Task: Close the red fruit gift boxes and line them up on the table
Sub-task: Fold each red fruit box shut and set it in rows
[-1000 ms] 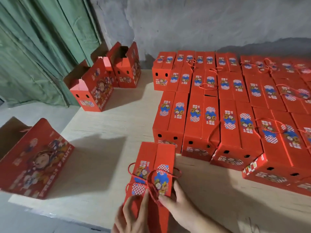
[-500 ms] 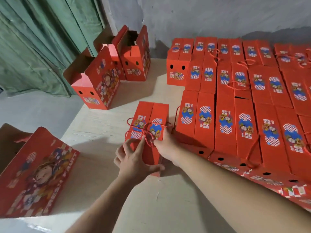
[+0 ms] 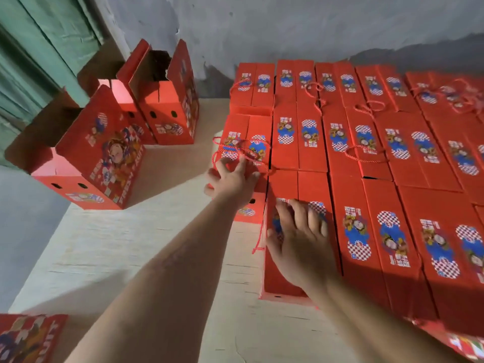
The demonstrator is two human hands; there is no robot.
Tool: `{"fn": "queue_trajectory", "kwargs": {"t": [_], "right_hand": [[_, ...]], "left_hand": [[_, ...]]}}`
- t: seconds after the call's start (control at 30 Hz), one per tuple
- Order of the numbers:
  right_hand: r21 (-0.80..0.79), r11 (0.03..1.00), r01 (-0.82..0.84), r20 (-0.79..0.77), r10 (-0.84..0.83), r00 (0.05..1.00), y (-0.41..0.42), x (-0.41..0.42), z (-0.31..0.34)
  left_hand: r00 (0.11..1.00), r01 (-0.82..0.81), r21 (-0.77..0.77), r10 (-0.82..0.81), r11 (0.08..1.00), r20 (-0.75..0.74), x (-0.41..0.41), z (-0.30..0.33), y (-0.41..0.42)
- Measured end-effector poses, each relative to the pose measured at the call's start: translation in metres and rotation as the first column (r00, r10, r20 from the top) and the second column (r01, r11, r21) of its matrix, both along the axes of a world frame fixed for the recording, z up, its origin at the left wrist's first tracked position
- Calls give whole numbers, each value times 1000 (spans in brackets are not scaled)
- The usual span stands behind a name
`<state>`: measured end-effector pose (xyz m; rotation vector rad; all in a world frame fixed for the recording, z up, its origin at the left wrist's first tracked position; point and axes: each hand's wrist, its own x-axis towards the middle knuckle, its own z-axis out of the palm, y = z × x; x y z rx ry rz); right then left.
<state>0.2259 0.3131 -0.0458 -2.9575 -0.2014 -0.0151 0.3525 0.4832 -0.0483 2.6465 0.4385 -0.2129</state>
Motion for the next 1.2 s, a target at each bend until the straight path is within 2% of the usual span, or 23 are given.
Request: {"fn": "queue_trajectory", "kwargs": {"t": [0.13,0.27,0.37,0.43,0.5,0.6,0.67,0.73,0.83,0.93,1.0,1.07,1.13,1.2], "right_hand": [[-31,1000,3,-27,-4,1000,-1,2,2],[-61,998,0,-22,-1,1000,0,3,1],[-57,998,-5,-22,4,1000,0,2,1],[-72,997,-15,-35,13,999,2,2,2],[-90,996,-9,-42,5,999,5,2,3],[-8,999,47,-119,-48,992,22,-4,6],[60,997,-42,-165,52,985,48,-17,9],[174,956,-238,-219,273,937,86,-40,12],[458,801,-385,-297,547,783,151,-81,21],[528,737,-422,-342,640,689,219,-116,34],[547,695,-465,-347,695,630,262,-139,42],[577,635,-513,-326,756,567,300,-161,49],[595,593,-542,-321,794,516,329,-179,54],[584,573,-575,-332,815,475,350,-192,55]], "left_hand": [[1000,3,10,-3,1000,27,38,-4,-2],[994,105,-31,-104,994,23,36,-6,6],[957,261,0,-259,965,127,0,-11,22],[927,307,-11,-297,952,231,-35,-16,29],[917,301,-125,-251,945,311,-75,-20,30],[914,278,-251,-174,927,367,-143,-22,29],[922,240,-335,-105,911,373,-189,-14,30],[922,216,-351,-72,911,380,-231,-2,39],[928,37,-241,56,970,369,-290,20,79],[874,-230,34,191,973,447,-349,40,147],[837,-409,178,290,895,465,-383,52,195],[802,-554,293,406,780,438,-411,62,237],[776,-630,360,545,688,318,-429,66,274],[774,-620,385,614,683,157,-436,68,297]]}}
